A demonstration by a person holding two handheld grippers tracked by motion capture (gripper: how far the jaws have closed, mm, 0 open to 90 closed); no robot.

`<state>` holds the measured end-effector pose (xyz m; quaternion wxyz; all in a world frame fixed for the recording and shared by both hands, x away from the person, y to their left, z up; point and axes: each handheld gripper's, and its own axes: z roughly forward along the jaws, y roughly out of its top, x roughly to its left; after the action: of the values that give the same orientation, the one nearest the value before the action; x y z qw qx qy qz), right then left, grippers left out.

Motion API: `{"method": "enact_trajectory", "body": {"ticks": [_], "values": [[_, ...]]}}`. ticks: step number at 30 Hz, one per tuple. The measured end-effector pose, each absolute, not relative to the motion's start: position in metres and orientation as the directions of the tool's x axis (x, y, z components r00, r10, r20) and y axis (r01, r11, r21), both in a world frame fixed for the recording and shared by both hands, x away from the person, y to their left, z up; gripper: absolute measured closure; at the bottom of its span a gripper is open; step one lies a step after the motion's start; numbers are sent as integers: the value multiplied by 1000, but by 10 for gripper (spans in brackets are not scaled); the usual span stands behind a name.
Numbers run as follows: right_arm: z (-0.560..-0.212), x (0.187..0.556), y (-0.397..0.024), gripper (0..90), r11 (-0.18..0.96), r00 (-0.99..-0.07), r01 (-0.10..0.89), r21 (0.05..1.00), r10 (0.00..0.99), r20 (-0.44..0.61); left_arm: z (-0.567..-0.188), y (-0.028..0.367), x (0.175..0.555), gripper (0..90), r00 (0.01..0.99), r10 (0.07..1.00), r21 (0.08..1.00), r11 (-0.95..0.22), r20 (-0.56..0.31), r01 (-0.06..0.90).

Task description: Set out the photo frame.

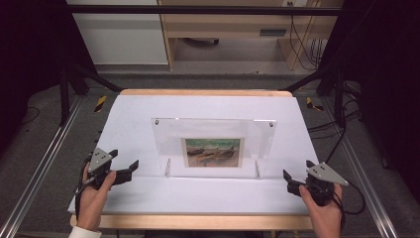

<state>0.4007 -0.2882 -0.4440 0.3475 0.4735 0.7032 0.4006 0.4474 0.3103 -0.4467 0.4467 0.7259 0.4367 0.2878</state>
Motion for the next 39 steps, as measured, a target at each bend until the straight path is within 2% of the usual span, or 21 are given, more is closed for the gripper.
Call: {"method": "enact_trajectory", "body": {"ticks": [21, 29, 39], "values": [[-456, 412, -303, 150, 184, -251, 477, 859, 966, -67, -457, 333, 456, 109, 411, 912, 874, -204, 6, 441], [-465, 431, -309, 150, 189, -192, 511, 839, 976, -102, -463, 335, 461, 71, 381, 924, 832, -196, -19, 519], [-472, 449, -301, 156, 175, -223, 590, 788, 974, -49, -468, 333, 465, 58, 375, 926, 799, -192, -44, 569]]}}
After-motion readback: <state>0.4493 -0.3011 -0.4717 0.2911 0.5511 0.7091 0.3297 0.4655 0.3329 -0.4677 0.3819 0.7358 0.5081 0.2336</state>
